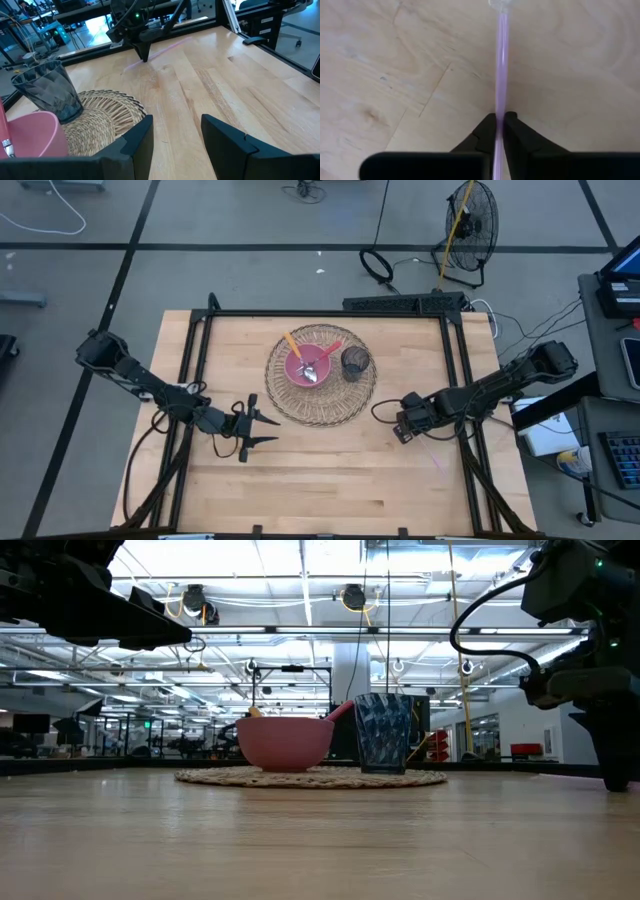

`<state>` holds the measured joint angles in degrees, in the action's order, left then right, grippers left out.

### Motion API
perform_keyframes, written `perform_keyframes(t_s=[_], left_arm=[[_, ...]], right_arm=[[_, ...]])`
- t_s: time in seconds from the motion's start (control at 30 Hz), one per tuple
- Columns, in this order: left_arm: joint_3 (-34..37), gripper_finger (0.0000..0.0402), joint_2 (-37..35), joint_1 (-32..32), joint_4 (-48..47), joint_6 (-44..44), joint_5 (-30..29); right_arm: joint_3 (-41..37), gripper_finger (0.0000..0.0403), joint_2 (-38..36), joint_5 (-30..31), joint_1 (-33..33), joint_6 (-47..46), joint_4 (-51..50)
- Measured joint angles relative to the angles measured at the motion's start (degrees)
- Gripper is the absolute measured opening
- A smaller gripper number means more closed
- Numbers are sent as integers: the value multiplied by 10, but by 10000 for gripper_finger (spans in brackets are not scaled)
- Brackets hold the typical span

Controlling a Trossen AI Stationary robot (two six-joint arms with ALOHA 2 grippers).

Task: Pick & Place Utensil
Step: Put the pink straw into the blue cup on the woven mat

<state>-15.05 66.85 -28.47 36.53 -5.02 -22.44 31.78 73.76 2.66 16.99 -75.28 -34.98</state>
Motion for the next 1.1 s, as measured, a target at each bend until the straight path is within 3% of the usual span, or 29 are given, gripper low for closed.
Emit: perform_keyframes(t_s=[0.27,0.73,1.1], left_arm=[[0,170,0,0,0,2,0],[0,170,0,0,1,7,0],[0,170,0,0,1,6,0]], right_arm=[[0,28,-3,-4,0,7,3],[0,117,-18,-45,-1,-20,1],[0,119,-18,-109,-1,-35,-39]])
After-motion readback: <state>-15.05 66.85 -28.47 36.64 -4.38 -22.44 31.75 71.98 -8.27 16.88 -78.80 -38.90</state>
